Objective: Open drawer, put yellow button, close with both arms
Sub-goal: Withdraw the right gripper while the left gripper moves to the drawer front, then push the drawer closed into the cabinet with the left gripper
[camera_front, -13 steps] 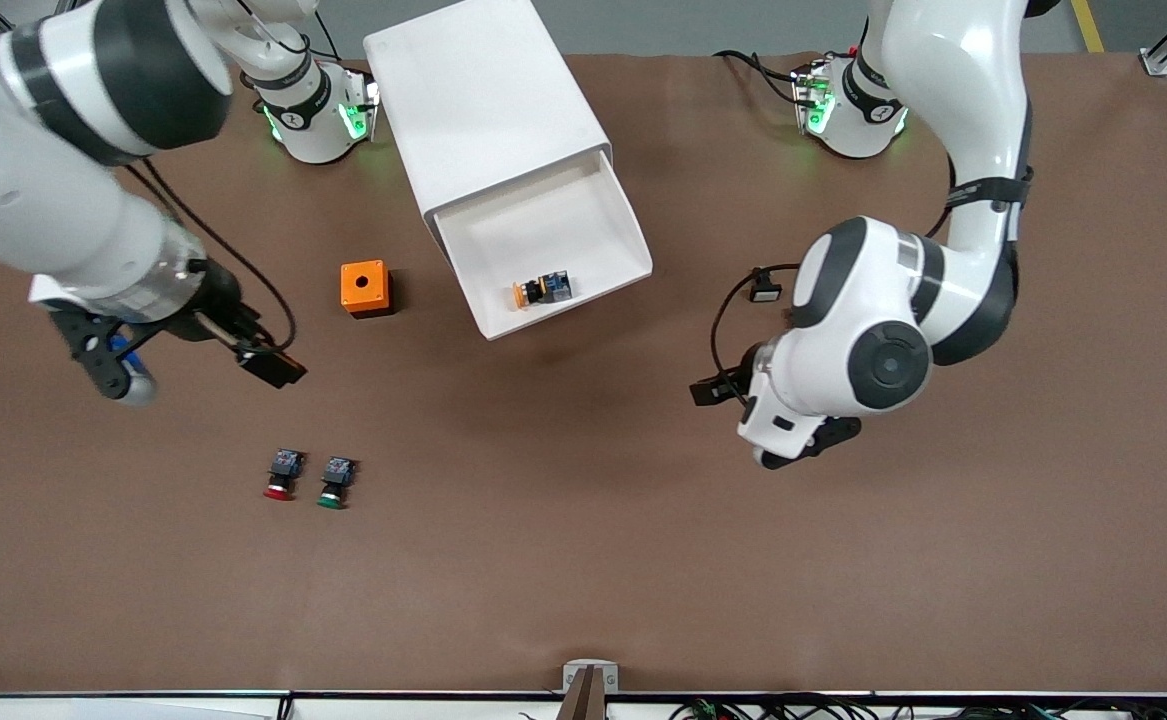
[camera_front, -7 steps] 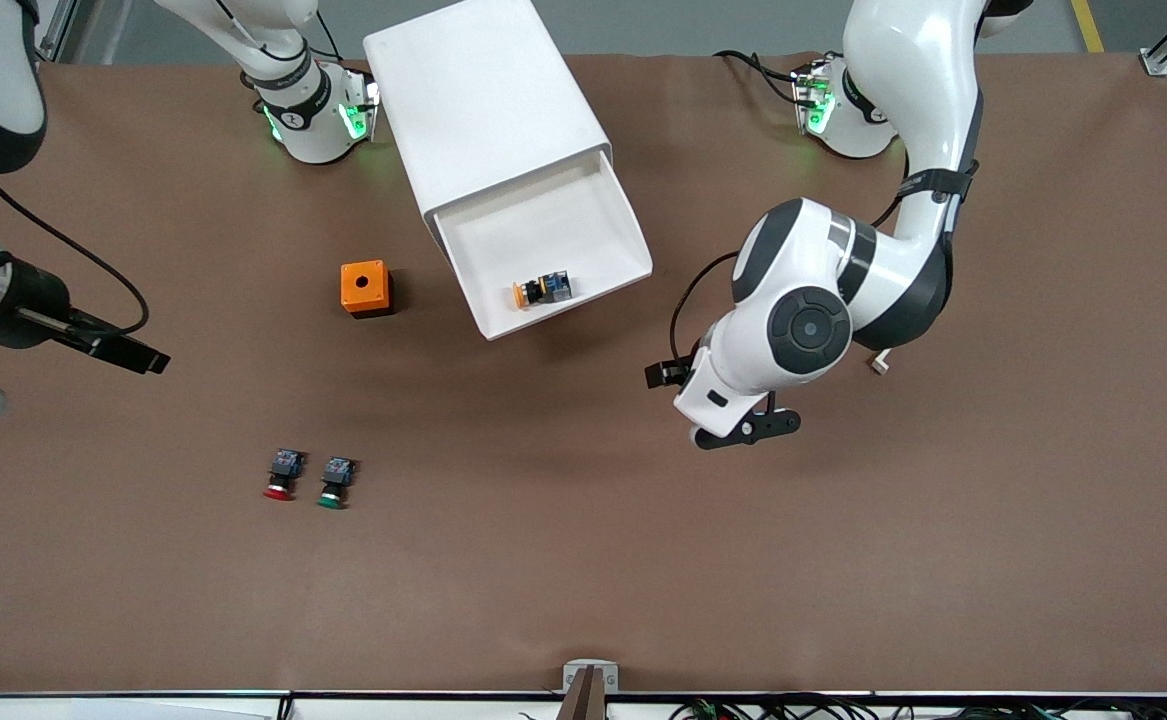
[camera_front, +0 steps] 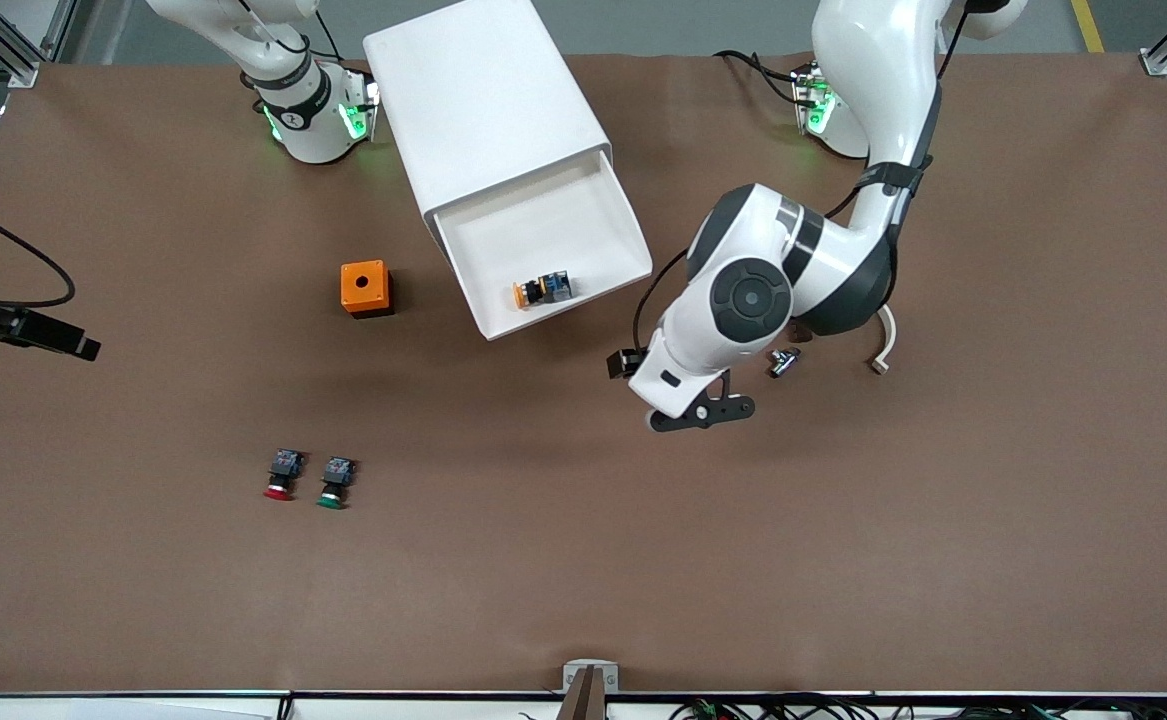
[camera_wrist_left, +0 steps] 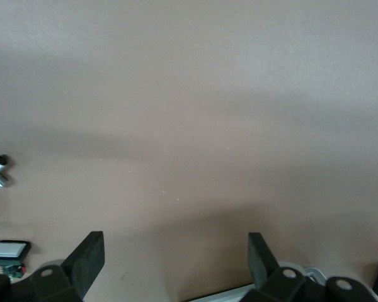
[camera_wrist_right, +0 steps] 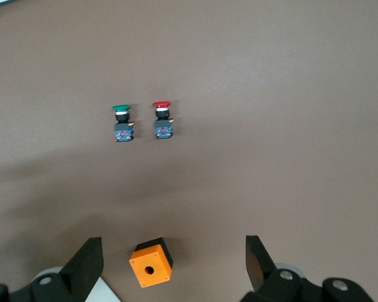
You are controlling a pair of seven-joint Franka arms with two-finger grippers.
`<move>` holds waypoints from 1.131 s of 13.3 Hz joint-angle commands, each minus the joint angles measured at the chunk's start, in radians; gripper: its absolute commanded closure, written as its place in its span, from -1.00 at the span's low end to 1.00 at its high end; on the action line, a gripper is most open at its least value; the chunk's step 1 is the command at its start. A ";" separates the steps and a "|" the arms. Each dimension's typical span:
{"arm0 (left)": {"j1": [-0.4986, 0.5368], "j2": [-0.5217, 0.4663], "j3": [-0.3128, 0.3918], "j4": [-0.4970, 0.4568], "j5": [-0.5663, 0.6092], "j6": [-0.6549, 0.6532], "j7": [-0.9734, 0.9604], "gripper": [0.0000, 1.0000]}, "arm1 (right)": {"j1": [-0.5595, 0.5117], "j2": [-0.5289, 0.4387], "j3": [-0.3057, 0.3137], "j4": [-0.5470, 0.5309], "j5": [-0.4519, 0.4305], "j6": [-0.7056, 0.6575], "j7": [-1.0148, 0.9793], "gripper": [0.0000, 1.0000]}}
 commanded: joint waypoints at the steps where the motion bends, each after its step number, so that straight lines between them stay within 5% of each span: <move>1: -0.033 -0.017 0.000 -0.036 0.014 0.021 -0.038 -0.99 | 0.017 -0.067 -0.009 -0.068 -0.002 0.014 -0.014 -1.00; 5: -0.117 -0.005 -0.001 -0.038 0.016 0.041 -0.191 -0.99 | -0.061 -0.236 0.092 -0.292 -0.004 0.126 -0.026 -1.00; 9: -0.187 -0.006 -0.032 -0.044 0.008 0.031 -0.371 -0.99 | -0.069 -0.231 0.092 -0.294 -0.010 0.152 -0.027 -1.00; 15: -0.262 0.002 -0.109 -0.042 0.010 -0.012 -0.497 -0.99 | -0.003 -0.231 0.113 -0.248 -0.160 0.120 -0.032 -1.00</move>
